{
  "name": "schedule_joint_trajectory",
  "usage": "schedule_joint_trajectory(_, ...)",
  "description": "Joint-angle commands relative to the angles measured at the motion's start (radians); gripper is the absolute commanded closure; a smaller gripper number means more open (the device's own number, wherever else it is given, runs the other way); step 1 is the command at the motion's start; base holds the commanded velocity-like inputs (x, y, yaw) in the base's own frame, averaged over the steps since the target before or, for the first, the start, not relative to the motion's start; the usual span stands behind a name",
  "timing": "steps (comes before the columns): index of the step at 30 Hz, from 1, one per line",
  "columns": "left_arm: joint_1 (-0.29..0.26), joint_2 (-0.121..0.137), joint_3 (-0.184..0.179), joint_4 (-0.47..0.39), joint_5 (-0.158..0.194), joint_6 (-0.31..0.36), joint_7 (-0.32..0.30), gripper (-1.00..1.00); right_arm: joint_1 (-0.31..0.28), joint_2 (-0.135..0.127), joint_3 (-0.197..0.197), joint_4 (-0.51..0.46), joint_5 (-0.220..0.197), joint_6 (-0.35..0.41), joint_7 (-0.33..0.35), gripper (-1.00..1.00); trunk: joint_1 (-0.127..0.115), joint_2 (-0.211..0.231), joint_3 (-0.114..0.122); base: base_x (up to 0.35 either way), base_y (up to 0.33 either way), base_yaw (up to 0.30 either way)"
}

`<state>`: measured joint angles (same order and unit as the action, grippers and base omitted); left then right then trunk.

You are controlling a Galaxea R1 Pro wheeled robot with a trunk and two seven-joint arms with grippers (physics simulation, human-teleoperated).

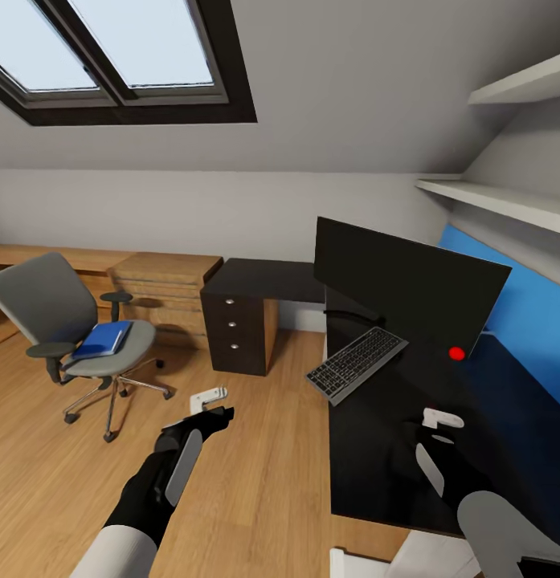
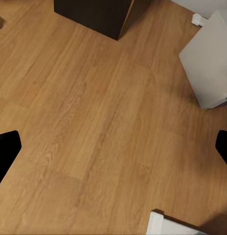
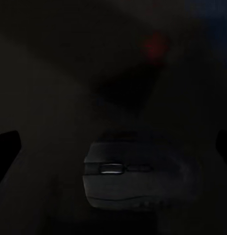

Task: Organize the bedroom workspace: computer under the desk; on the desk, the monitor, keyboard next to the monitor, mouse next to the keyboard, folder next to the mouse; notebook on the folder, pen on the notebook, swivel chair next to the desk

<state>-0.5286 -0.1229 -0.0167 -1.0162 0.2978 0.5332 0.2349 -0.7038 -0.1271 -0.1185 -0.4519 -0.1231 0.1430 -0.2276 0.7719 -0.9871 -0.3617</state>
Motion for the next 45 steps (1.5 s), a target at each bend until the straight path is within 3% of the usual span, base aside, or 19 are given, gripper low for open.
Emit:
schedule_joint_trajectory(1,-0.001,0.002,-0.002,-0.001,0.011,0.003,0.009,-1.00,0.000,0.000,0.002,-0.002,-0.010,0.004,-0.004,-1.00,0.000,-0.001,-0.001,0.000,0.000,0.000)
schedule_joint_trajectory(9,-0.001,0.008,-0.002,0.009,0.012,0.003,0.007,-1.00,0.000,0.000,0.000,0.001,-0.009,0.008,-0.005,-1.00,0.000,-0.001,-0.001,0.129,-0.037,0.000)
schedule_joint_trajectory(14,-0.001,0.008,-0.002,0.014,0.012,0.004,0.006,-1.00,0.000,-0.007,-0.001,0.002,-0.009,0.092,-0.005,-1.00,0.000,-0.001,-0.001,0.008,-0.003,0.000)
schedule_joint_trajectory(25,-0.001,0.008,-0.002,0.014,0.012,0.002,0.007,-1.00,0.000,-0.022,-0.003,0.005,-0.012,0.150,-0.008,-1.00,0.000,-0.001,-0.001,0.000,0.000,0.000)
schedule_joint_trajectory(29,-0.001,0.008,-0.002,0.014,0.012,0.002,0.007,-1.00,0.000,-0.036,-0.011,0.005,-0.028,0.157,-0.007,-1.00,0.000,-0.001,-0.001,0.000,0.000,0.000)
schedule_joint_trajectory(31,-0.001,0.008,-0.002,0.014,0.012,0.003,0.006,-1.00,0.000,-0.046,-0.021,0.005,-0.060,0.159,-0.003,-1.00,0.000,-0.001,-0.001,0.000,0.000,0.000)
schedule_joint_trajectory(45,0.000,0.008,0.000,0.014,0.014,0.004,0.006,-1.00,-0.001,-0.046,-0.021,0.000,-0.074,0.161,-0.002,-1.00,0.000,-0.001,-0.001,0.000,0.000,0.000)
